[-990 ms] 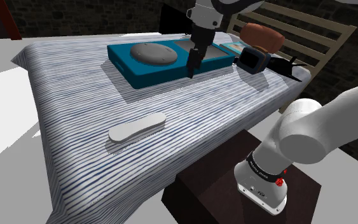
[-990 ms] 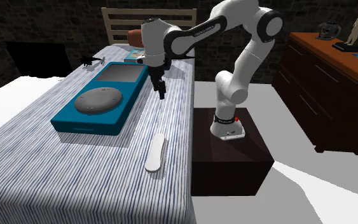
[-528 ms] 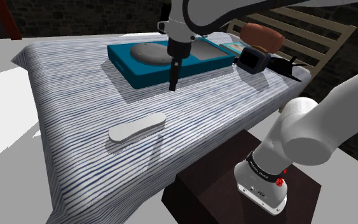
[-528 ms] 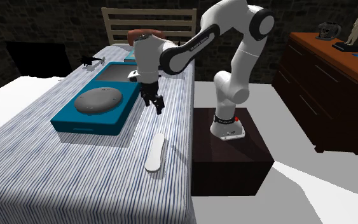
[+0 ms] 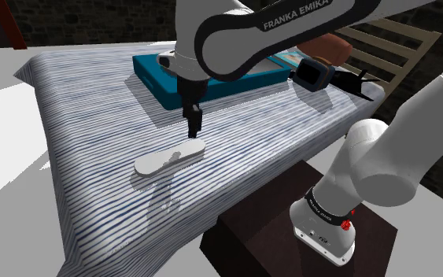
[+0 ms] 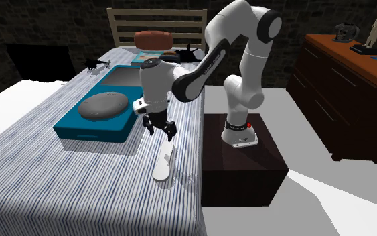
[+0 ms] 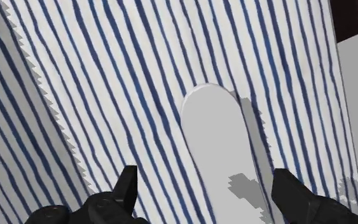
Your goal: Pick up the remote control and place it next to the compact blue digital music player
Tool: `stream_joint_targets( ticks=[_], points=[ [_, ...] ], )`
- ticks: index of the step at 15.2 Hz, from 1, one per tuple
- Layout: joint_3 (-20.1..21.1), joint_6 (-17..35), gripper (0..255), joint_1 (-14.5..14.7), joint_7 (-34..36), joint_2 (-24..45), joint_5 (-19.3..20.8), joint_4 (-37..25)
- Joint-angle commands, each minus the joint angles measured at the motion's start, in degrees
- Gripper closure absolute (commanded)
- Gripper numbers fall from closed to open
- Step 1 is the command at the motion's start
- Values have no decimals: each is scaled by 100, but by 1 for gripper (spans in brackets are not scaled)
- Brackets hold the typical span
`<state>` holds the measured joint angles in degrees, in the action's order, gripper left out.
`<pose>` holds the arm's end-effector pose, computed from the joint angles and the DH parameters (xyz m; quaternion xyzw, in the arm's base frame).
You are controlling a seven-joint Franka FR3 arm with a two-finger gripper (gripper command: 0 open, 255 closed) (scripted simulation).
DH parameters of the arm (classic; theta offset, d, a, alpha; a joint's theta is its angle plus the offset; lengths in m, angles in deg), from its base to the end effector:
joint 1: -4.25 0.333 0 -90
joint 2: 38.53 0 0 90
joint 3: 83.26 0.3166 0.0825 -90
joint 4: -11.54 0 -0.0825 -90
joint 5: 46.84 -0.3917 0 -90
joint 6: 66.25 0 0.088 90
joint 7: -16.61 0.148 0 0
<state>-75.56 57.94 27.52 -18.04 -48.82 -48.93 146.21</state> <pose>0.4122 0.2500 0.3571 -0.8466 -0.5322 0.0022 0.0032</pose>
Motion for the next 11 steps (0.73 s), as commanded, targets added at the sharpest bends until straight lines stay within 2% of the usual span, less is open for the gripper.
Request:
stream_joint_targets(
  ticks=[1,4,11],
  points=[
    [138,223,0,162,-240,198,25,3],
    [287,460,0,328,-507,419,73,0],
    [303,1068,0,322,-445,793,156,240]
  ],
)
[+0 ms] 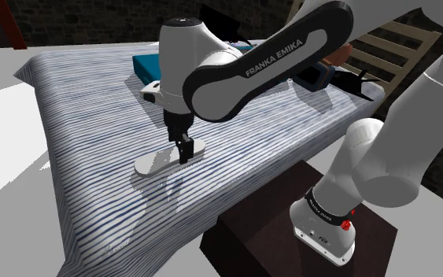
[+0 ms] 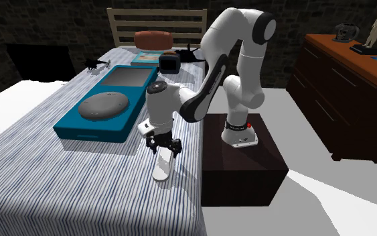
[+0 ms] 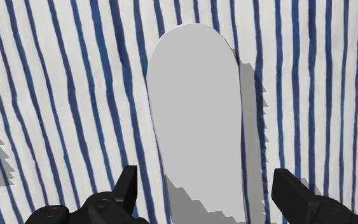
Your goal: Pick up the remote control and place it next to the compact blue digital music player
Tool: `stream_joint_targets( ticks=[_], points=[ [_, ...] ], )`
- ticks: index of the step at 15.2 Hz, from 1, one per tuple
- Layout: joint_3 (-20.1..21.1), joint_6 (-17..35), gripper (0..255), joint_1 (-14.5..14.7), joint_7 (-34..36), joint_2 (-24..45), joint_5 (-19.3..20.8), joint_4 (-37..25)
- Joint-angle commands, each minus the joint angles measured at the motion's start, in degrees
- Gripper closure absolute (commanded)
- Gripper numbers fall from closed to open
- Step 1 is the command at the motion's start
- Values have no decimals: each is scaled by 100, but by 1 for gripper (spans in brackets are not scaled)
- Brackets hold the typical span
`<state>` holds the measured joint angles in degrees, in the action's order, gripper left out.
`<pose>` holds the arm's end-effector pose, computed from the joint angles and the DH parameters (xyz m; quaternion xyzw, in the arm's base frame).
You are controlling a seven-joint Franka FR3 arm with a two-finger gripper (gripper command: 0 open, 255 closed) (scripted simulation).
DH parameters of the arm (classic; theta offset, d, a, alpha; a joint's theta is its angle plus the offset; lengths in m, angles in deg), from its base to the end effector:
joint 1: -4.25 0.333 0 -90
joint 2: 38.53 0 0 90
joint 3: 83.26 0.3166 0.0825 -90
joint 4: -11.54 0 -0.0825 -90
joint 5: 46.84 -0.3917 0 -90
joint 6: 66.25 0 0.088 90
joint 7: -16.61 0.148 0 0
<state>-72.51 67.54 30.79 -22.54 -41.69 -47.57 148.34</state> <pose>0.3927 0.2991 0.2948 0.7884 0.6151 0.0008 0.0006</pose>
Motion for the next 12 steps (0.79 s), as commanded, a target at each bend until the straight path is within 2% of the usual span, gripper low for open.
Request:
stream_joint_targets(
  ticks=[1,8,9,12],
  points=[
    [-2,109,0,-4,4,79,19,28],
    [-2,109,0,-5,5,80,19,27],
    [-2,109,255,-5,5,80,19,26],
    [-2,108,255,-5,5,80,19,26]
  ],
)
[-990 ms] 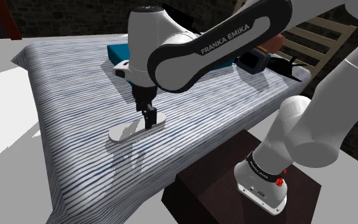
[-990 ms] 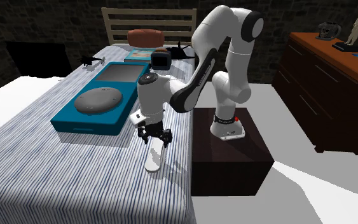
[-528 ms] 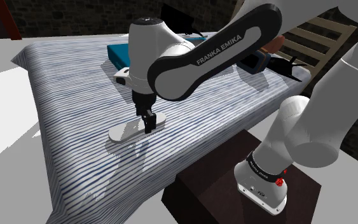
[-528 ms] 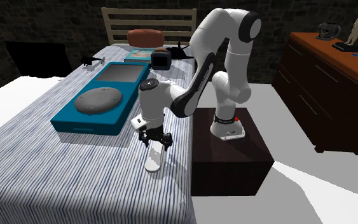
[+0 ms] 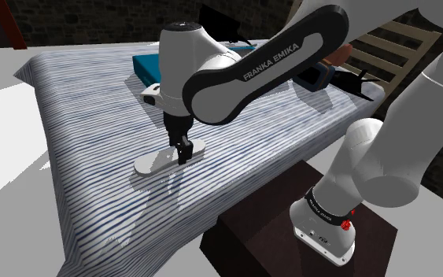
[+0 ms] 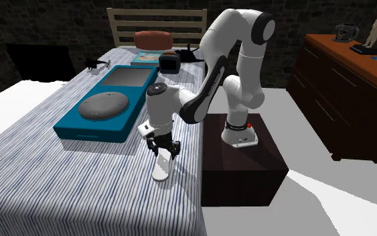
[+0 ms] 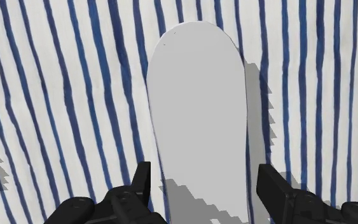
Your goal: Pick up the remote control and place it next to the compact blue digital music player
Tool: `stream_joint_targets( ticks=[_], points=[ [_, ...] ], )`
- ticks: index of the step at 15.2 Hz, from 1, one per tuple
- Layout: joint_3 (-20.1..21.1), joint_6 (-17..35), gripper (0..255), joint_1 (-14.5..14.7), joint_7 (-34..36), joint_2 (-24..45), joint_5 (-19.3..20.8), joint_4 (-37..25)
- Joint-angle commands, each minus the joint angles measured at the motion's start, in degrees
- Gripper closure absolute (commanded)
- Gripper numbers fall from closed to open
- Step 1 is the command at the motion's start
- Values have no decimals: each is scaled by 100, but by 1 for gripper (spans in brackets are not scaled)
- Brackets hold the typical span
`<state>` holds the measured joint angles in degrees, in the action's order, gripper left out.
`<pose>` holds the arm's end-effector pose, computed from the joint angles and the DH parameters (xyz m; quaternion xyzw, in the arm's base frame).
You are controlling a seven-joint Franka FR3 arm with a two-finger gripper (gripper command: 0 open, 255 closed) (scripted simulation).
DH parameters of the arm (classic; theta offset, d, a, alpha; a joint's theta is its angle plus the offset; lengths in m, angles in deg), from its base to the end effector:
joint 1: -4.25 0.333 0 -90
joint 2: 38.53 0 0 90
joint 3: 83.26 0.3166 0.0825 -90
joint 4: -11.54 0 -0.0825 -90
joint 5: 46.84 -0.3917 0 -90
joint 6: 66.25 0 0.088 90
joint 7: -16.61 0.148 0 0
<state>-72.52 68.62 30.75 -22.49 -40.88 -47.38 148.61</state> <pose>0.3934 0.2990 0.2876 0.7883 0.6153 0.0010 0.0005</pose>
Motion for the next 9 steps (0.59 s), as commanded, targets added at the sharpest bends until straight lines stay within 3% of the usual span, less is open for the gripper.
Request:
stream_joint_targets(
  ticks=[1,9],
  points=[
    [0,0,255,0,0,-1,0,-1],
    [-4,-240,255,1,-28,-157,-37,-87]
  ],
)
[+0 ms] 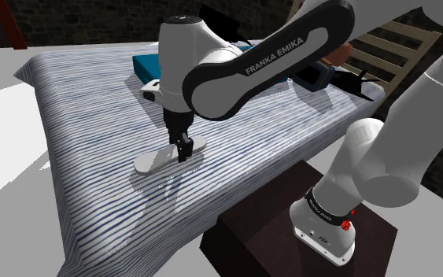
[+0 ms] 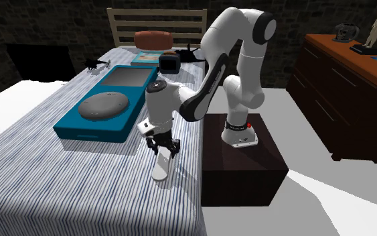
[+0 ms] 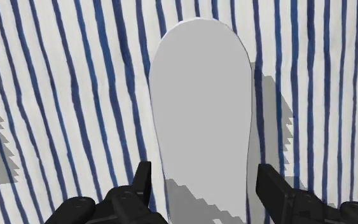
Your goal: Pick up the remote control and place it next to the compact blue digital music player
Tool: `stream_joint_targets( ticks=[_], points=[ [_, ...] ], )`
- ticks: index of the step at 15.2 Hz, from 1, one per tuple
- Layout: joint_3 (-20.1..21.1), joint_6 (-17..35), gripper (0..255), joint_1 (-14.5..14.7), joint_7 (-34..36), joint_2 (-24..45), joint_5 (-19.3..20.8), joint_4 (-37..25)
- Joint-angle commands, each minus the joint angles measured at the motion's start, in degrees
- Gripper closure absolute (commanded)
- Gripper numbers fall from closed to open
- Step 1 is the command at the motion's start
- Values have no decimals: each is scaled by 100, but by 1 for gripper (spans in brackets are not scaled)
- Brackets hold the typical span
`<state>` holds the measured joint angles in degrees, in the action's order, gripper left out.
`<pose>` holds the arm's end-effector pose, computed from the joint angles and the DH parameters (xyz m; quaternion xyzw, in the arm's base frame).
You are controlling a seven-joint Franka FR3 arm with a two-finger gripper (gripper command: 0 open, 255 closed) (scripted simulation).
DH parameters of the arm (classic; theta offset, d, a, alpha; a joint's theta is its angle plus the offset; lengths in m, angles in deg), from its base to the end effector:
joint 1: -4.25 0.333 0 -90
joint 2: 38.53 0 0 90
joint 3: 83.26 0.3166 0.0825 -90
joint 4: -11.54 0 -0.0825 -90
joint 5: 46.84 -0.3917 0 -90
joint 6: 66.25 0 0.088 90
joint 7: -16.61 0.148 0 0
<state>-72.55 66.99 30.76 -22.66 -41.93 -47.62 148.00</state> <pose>0.3937 0.2992 0.2985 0.7883 0.6152 0.0011 0.0006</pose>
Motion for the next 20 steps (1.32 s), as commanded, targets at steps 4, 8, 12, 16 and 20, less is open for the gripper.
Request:
stream_joint_targets(
  ticks=[4,8,12,16,20],
  points=[
    [-10,-399,255,2,-42,-244,-53,-160],
    [-21,-719,255,3,-67,-413,-84,-313],
    [-32,-1038,255,3,-87,-561,-108,-485],
    [-44,-1355,255,3,-102,-687,-125,-677],
    [-56,-1669,255,2,-114,-793,-137,-888]
  ],
)
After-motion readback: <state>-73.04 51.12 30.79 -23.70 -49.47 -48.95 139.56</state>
